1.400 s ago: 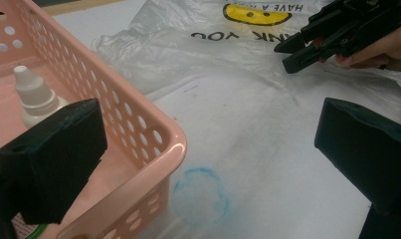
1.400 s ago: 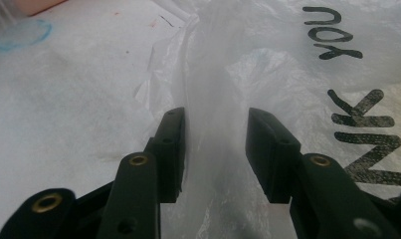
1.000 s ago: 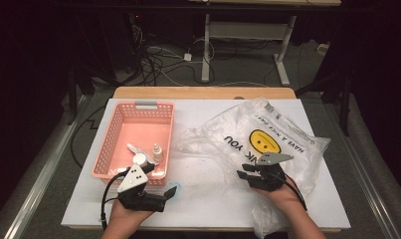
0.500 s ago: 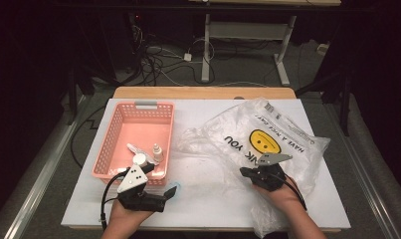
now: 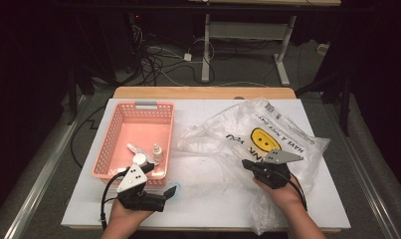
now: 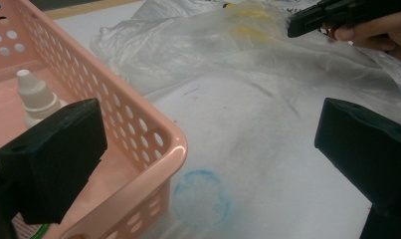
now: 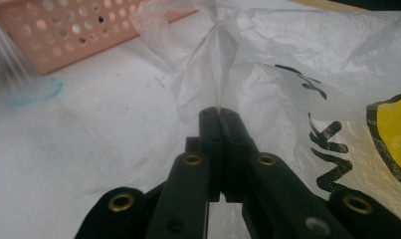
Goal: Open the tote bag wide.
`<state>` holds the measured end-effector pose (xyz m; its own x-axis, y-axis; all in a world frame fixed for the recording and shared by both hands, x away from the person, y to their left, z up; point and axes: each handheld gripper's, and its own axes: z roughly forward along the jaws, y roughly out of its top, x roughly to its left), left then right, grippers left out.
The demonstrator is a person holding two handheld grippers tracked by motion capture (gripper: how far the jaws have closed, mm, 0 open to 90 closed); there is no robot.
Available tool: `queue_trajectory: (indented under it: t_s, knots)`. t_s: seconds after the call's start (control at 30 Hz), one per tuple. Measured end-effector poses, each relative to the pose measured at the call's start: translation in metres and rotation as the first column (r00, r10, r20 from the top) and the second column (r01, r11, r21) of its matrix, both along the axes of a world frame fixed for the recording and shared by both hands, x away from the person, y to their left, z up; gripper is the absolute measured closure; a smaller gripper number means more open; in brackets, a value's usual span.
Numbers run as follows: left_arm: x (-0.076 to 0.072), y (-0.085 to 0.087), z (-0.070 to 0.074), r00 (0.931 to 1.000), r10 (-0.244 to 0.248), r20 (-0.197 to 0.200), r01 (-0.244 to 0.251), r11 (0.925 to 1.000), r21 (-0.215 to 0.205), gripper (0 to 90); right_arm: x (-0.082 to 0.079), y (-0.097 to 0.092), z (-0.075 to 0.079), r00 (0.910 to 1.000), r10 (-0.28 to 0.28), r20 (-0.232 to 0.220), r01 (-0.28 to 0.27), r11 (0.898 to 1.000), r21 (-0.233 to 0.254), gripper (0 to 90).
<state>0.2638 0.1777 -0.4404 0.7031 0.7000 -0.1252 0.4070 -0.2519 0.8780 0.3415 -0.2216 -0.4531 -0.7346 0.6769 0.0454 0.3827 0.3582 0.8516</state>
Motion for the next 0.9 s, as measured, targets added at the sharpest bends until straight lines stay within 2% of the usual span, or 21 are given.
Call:
queue_trajectory:
  t_s: [0.2,0.27,0.4,0.47,0.53,0.63,0.9]
  knots:
    - [0.002,0.004,0.000,0.9999,0.005,-0.009,-0.005,0.9999,-0.016,0.0,0.013,0.007,0.012,0.9999,-0.011,-0.001,0.011,1.000,0.027,90.0]
    - [0.001,0.006,0.001,1.0000,0.007,-0.006,-0.007,0.9998,-0.021,0.0,0.015,0.009,0.014,0.9998,-0.011,0.018,0.010,1.000,0.025,90.0]
    - [0.003,0.012,0.001,0.9997,0.026,-0.004,-0.026,0.9992,-0.031,0.0,0.011,0.008,0.011,0.9988,-0.020,0.045,0.017,0.997,0.081,90.0]
    - [0.004,0.014,0.001,0.9992,0.039,-0.008,-0.039,0.9986,-0.037,0.0,0.010,0.010,0.011,0.9983,-0.005,0.057,0.003,0.999,0.046,90.0]
    - [0.005,0.017,0.001,0.9989,0.047,-0.011,-0.047,0.9981,-0.039,0.0,0.008,0.008,0.012,0.9985,-0.003,0.055,-0.001,0.998,0.070,90.0]
    - [0.005,0.019,0.002,0.9982,0.059,-0.010,-0.060,0.9975,-0.039,0.0,0.007,0.009,0.015,0.9973,0.007,0.074,-0.012,0.998,0.065,90.0]
    - [0.006,0.023,0.002,0.9970,0.077,-0.012,-0.077,0.9962,-0.041,0.0,0.004,0.004,0.025,0.9946,0.002,0.104,-0.012,0.995,0.098,90.0]
